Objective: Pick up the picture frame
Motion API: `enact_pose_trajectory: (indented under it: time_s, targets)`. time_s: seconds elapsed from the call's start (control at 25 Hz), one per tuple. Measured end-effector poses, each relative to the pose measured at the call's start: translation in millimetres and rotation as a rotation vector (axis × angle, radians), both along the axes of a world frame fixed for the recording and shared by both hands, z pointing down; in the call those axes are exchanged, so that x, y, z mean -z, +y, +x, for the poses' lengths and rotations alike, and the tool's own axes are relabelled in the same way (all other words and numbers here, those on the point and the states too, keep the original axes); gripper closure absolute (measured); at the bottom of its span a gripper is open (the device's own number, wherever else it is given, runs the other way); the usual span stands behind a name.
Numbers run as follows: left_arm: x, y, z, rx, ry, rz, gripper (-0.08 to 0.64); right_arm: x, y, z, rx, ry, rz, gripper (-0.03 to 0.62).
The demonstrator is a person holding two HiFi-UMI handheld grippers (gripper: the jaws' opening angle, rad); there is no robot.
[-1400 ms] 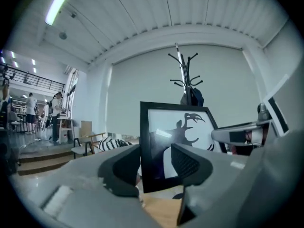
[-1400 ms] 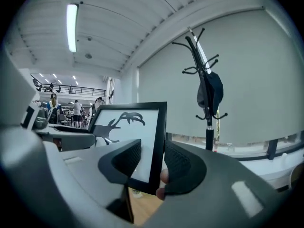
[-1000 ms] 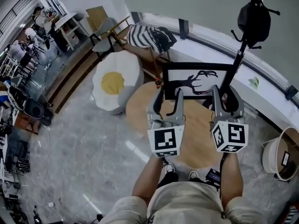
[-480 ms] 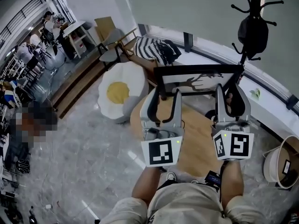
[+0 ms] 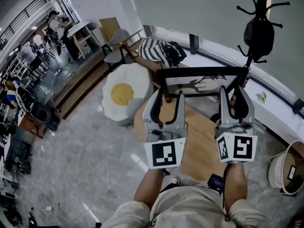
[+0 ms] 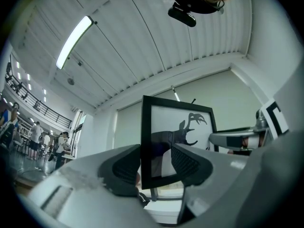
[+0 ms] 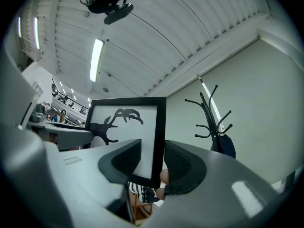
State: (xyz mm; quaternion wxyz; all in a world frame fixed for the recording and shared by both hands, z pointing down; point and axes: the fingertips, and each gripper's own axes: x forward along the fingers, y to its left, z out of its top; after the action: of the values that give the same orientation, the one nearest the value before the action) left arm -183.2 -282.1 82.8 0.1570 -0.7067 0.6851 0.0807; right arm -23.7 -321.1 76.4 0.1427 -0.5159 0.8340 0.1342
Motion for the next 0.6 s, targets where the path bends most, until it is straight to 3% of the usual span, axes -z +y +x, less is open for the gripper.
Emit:
enact_pose_trajectory:
  time_s: [0.6]
  targets:
    - [1.0,0.9,-1.8,0.022,-0.004,-0.005,0.347,0.7,-3.4,7.4,-0.029,-0.028,0.007,0.522]
